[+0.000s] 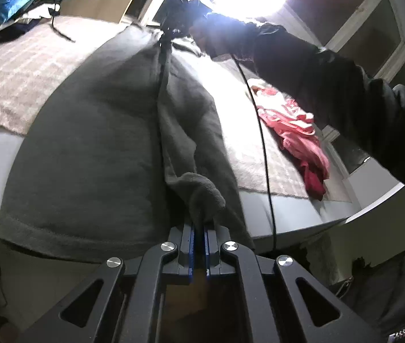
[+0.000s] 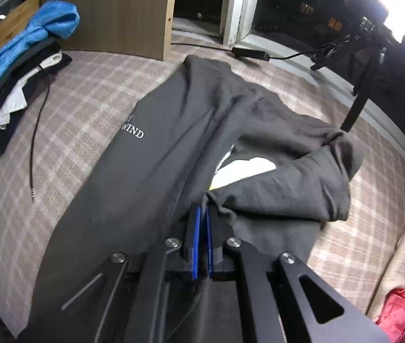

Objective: Fold clothes

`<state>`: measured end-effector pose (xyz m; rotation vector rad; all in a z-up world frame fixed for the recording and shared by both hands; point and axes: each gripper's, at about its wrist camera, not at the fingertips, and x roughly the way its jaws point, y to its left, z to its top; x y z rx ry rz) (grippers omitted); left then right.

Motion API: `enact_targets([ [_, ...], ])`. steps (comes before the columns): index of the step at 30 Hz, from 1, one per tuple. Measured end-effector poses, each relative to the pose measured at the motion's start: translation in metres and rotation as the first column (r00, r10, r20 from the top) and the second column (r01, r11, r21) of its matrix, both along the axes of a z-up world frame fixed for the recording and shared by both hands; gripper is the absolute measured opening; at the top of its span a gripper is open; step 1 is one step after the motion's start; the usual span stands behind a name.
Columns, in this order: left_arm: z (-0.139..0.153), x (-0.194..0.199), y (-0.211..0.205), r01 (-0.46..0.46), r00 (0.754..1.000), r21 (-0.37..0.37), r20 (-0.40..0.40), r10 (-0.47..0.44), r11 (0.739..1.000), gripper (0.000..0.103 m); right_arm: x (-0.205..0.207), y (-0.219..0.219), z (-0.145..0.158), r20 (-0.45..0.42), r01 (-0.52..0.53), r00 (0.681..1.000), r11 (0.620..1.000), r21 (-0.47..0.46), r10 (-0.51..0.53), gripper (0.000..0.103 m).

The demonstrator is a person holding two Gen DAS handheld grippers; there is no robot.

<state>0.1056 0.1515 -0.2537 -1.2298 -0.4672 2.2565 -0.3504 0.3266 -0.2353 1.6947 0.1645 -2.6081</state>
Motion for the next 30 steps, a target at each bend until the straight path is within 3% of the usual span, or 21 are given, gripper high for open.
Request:
enact_targets([
  [3, -0.008, -0.002, 0.001, 0.014, 0.998, 0.005, 0.060, -0.014, 1.000, 0.007, -0.002, -0.010, -0.007, 0.029, -0.039, 0.999, 0.999, 0.030, 0.038, 0.012],
  [5, -0.009, -0.002, 0.001, 0.028, 0.996, 0.004, 0.079, -0.028, 1.000, 0.007, 0.006, -0.016, 0.004, 0.002, -0.068, 0.998, 0.997, 0.046, 0.068, 0.020],
  [7, -0.001, 0.003, 0.001, 0.058, 0.996, -0.018, 0.067, -0.057, 0.998, 0.011, 0.020, -0.018, 0.022, -0.024, -0.090, 0.996, 0.995, 0.031, 0.091, 0.040],
  [9, 0.004, 0.007, 0.000, 0.085, 0.994, -0.038, 0.068, -0.083, 0.996, 0.017, 0.041, -0.017, 0.044, -0.050, -0.111, 0.993, 0.994, 0.005, 0.111, 0.040],
  [14, 0.019, 0.013, -0.019, 0.088, 0.994, -0.052, 0.067, -0.085, 0.995, 0.022, 0.159, 0.001, 0.093, -0.124, -0.138, 0.984, 0.985, -0.105, 0.125, 0.040],
  [17, 0.028, 0.007, -0.029, 0.083, 0.995, -0.038, 0.062, -0.080, 0.996, 0.028, 0.259, 0.009, 0.079, -0.113, -0.116, 0.989, 0.980, -0.159, 0.099, 0.040],
  [22, 0.025, -0.008, -0.026, 0.142, 0.989, -0.154, 0.061, -0.134, 0.978, 0.032, 0.405, -0.024, 0.036, -0.064, -0.118, 0.992, 0.977, -0.175, 0.109, 0.040],
  [25, 0.016, -0.017, -0.019, 0.184, 0.982, -0.204, 0.083, -0.170, 0.962, 0.034, 0.443, -0.049, 0.022, -0.059, -0.143, 0.989, 0.976, -0.162, 0.136, 0.040],
  [30, 0.005, -0.022, -0.007, 0.257, 0.965, -0.245, 0.109, -0.237, 0.935, 0.031, 0.453, -0.060, 0.003, -0.061, -0.135, 0.990, 0.983, -0.125, 0.128, 0.040],
])
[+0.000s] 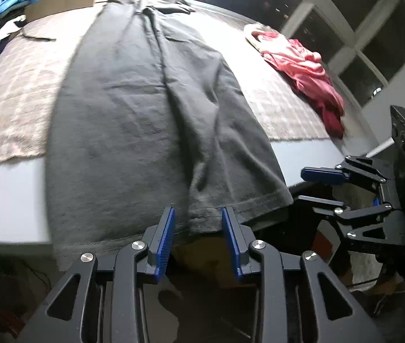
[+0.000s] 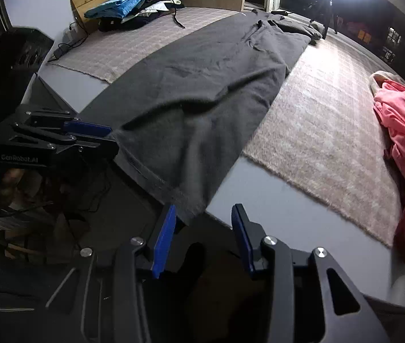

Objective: Fold clothes

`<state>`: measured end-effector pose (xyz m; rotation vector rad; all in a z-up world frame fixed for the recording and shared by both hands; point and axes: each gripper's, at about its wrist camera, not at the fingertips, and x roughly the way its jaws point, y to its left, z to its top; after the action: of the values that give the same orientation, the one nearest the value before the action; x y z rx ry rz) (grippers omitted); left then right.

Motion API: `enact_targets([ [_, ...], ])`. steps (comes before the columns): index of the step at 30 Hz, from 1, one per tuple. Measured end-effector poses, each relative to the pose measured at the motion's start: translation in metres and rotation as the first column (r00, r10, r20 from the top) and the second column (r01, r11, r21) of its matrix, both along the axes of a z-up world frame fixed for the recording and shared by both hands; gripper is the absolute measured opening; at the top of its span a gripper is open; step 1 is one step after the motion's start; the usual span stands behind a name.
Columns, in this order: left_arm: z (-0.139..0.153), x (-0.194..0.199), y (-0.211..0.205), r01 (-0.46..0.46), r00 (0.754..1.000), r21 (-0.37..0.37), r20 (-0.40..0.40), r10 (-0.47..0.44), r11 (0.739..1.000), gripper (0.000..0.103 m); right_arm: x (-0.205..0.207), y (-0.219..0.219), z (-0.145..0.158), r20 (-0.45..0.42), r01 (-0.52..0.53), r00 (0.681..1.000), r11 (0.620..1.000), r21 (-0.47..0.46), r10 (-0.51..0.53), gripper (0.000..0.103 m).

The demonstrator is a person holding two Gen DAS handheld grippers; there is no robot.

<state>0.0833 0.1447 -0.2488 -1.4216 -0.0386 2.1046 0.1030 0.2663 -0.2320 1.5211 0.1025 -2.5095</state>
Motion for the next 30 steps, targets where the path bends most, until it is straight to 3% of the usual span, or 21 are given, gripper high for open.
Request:
enact_targets([
  [4, -0.002, 0.000, 0.005, 0.024, 1.000, -0.021, -0.008, -0.024, 0.999, 0.020, 0.004, 0.000, -0.004, -0.006, -0.005, 1.000, 1.000, -0.015, 0.005, 0.040],
  [19, -0.001, -0.004, 0.001, 0.056, 0.998, -0.016, -0.001, -0.056, 0.998, 0.017, 0.002, -0.011, -0.011, -0.006, -0.075, 0.997, 0.997, -0.023, 0.075, 0.035],
  [24, -0.001, -0.005, 0.003, 0.063, 0.998, -0.019, -0.002, -0.063, 0.998, 0.017, -0.003, -0.016, -0.014, -0.005, -0.080, 0.997, 0.996, 0.028, 0.080, 0.035],
  [26, -0.001, -0.005, 0.005, 0.071, 0.997, -0.023, -0.007, -0.072, 0.997, 0.015, -0.006, -0.012, -0.015, -0.003, -0.063, 0.998, 0.998, 0.019, 0.063, 0.027],
  [27, 0.000, -0.005, 0.006, 0.076, 0.997, -0.023, -0.012, -0.077, 0.997, 0.015, -0.007, -0.010, -0.014, -0.007, -0.058, 0.998, 0.998, 0.013, 0.058, 0.015],
  [28, 0.001, -0.004, 0.006, 0.081, 0.997, -0.022, -0.017, -0.081, 0.996, 0.012, -0.007, -0.008, -0.014, -0.005, -0.054, 0.999, 0.999, 0.005, 0.054, 0.010],
  [30, 0.003, -0.003, 0.008, 0.098, 0.995, -0.017, -0.024, -0.098, 0.995, 0.008, -0.007, -0.003, -0.013, -0.003, -0.045, 0.999, 0.999, -0.012, 0.045, 0.007],
])
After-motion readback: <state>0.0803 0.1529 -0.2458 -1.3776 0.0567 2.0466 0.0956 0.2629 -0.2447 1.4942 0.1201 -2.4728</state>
